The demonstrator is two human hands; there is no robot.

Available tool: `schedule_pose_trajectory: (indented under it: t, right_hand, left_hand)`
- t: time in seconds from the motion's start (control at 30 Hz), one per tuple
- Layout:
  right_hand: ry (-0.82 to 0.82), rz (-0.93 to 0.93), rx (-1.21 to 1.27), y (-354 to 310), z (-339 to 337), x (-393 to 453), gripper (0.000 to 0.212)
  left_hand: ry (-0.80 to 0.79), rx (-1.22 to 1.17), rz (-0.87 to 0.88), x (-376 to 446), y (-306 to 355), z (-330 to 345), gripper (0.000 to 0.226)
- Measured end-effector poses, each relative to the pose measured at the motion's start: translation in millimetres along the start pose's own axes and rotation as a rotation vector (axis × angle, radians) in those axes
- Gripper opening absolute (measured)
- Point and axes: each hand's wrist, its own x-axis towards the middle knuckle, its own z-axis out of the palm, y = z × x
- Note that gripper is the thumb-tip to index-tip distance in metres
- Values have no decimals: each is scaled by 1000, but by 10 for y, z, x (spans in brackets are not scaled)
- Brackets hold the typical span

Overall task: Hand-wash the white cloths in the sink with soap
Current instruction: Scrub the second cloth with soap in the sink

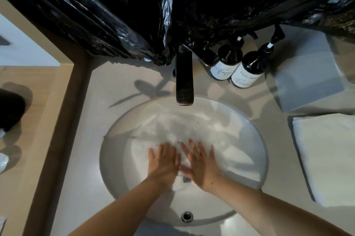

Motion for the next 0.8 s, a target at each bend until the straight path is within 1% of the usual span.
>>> schedule_pose_trajectory:
  t: [0.03, 0.1, 0.17, 0.23, 0.27, 0.33, 0.37, 0.4, 0.43, 0.5, 0.53, 0.57, 0.6, 0.63, 0.67, 0.7, 0.73, 0.8]
  right_hand:
    - [2, 49, 51, 13, 44, 73, 68]
    - [-136, 130, 121, 7, 85, 170, 62]
    - [-105, 139, 147, 29, 137, 241, 54]
    - [-6, 107, 104, 47, 100, 328, 36]
    - [29, 103, 182, 57, 60, 382, 31]
    - [-57, 141, 463, 100, 90, 450, 34]
    - [-109, 125, 628, 106, 125, 465, 35]
    - [-100, 133, 753, 99, 112, 469, 37]
    - [-83, 139, 767, 148, 185, 486, 38]
    - [-119, 107, 614, 228, 259, 498, 35]
    - [-135, 116, 558, 252, 264, 480, 36]
    - [-81, 160, 574, 280, 214, 461, 42]
    - [52, 150, 506, 321, 162, 483, 46]
    - [189, 118, 469, 355, 67, 515, 44]
    - [261, 41, 433, 375, -57, 513, 37]
    - [274, -47, 431, 386, -160, 483, 30]
    - [312, -127, 425, 417, -262, 455, 26]
    - [274, -233, 367, 513, -360, 362, 22]
  left_hand:
    - [26, -34, -32, 98, 0, 55, 46]
    - [114, -207, -76, 241, -6, 87, 56]
    - [253, -330, -80, 326, -35, 142, 57]
    - [292, -358, -92, 378, -58, 112, 51]
    - [292, -386, -86, 401, -53, 55, 50]
    - [216, -403, -78, 511, -66, 24, 47]
    - [169, -385, -98, 559, -62, 47, 43]
    - [130, -386, -142, 574, -47, 35, 38]
    - [80, -437, -210, 577, -37, 0, 33]
    - [32, -555, -330, 558, -41, -71, 31]
    - [36, -582, -331, 572, -50, -97, 31]
    - [43, -601, -303, 567, -59, -149, 28]
    - [81, -605, -247, 536, -51, -208, 23]
    - [131, -574, -171, 506, -44, -255, 20]
    - [221, -526, -67, 481, -52, -287, 20]
    - [281, -501, 24, 451, -58, -305, 23]
    - [299, -465, 106, 404, -73, -316, 28]
    - [338, -280, 269, 311, -117, -277, 40]
